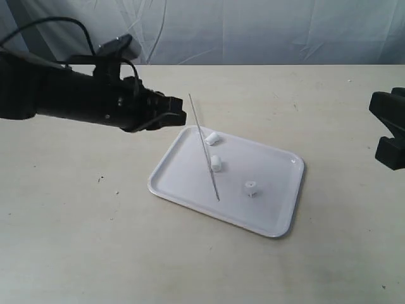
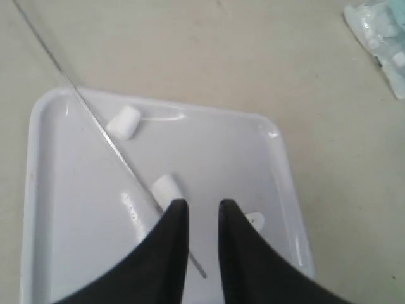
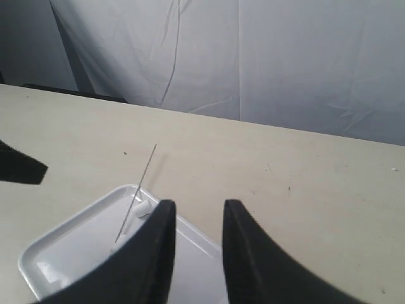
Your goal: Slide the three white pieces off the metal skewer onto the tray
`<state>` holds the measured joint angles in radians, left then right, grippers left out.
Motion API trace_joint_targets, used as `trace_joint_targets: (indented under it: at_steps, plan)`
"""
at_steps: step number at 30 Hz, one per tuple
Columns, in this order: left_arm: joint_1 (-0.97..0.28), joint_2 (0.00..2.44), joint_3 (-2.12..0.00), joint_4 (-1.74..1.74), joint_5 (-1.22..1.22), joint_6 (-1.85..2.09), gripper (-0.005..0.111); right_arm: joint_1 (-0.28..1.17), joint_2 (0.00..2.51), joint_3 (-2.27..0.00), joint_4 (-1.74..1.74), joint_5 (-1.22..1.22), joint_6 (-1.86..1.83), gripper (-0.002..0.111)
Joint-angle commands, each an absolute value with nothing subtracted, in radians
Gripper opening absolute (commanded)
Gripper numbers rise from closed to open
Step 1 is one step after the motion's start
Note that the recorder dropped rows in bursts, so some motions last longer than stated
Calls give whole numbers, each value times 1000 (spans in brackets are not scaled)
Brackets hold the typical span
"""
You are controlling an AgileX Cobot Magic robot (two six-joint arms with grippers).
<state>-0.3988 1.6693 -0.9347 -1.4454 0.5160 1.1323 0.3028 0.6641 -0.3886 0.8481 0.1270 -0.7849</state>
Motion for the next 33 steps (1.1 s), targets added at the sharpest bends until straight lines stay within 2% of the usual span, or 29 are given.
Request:
trace_joint_targets:
  at_steps: [1,10,16,23,27,30,33]
  plan:
    - [-398,1514,-937,-1330,583,1057,18,302,657,-384,850,126,-785,26]
    - [-341,1198,-937,-1040,545,785,18,302,657,-384,850,124,-785,26]
    - [-341,1054,-937,-736,344,785,18,302,657,-384,850,121,-785,26]
    - [-341,934,-934,-661,292,712,30,302,657,-384,850,124,-785,26]
    - [-341,856,-859,-456,207,607,31,302,657,-384,850,124,-785,26]
    - [-326,708,-693,-261,173,409,31,302,657,-384,850,124,-785,26]
    - [-270,597,-563,-258,112,347,31,302,657,-384,850,126,-785,26]
